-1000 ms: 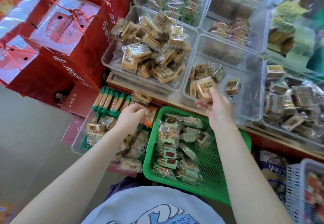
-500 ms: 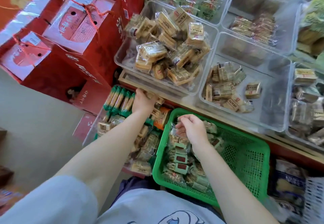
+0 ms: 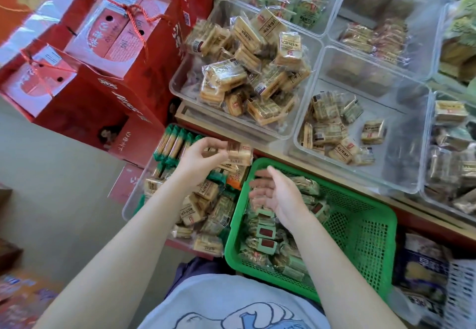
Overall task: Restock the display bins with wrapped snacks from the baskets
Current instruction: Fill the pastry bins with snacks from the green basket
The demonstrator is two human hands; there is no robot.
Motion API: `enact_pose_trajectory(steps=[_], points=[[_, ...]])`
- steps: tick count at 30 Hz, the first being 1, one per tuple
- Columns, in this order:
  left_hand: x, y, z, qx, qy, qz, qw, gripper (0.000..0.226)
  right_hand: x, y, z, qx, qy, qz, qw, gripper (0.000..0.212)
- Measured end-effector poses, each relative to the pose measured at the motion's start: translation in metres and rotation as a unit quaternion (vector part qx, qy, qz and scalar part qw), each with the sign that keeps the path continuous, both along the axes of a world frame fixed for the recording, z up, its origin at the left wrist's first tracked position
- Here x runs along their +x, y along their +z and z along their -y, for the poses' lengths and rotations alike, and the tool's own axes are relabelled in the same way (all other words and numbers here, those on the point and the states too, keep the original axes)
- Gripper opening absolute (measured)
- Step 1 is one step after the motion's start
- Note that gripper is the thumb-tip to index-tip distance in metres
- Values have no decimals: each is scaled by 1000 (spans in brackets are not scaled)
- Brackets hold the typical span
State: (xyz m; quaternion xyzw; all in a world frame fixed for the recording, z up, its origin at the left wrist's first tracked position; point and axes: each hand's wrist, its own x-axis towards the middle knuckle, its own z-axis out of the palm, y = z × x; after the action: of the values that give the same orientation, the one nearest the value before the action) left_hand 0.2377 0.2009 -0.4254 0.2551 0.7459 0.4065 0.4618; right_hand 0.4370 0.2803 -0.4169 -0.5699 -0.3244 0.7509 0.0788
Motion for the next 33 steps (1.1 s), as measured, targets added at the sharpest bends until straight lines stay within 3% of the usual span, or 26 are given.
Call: enact_pose_trajectory(steps=[3,6,8,12,15,19,22,25,27,30,33], points=[[10,23,6,51,-24,103,993,14,0,22,-9,-40,12,-94,995,54],[22,41,0,96,-54,180,977,24,8,43,-20,36,122,-65,990,35],[28,51,-6,102,-54,188,975,36,18,52,-29,75,133,-41,987,26],[32,48,-14,39,-34,84,995,30,39,71,-52,79,-69,-68,992,21],[36,32,-15,-43,-26,32,998,21,50,79,-74,94,-225,-81,966,19],[40,9,1,-113,-49,-94,988,22,51,75,-86,117,-268,-68,954,24],[29,-8,27,-218,-147,-211,941,28,37,61,-72,131,-200,-24,971,13],[21,-22,55,-347,-353,-318,809,41,20,34,-39,118,-72,19,990,10],[19,-33,72,-363,-423,-345,755,61,11,10,-11,89,7,55,995,16],[17,-50,93,-331,-439,-400,733,74,3,-27,27,37,93,121,988,19],[11,-62,100,-276,-398,-444,754,67,0,-43,54,7,148,151,977,14]])
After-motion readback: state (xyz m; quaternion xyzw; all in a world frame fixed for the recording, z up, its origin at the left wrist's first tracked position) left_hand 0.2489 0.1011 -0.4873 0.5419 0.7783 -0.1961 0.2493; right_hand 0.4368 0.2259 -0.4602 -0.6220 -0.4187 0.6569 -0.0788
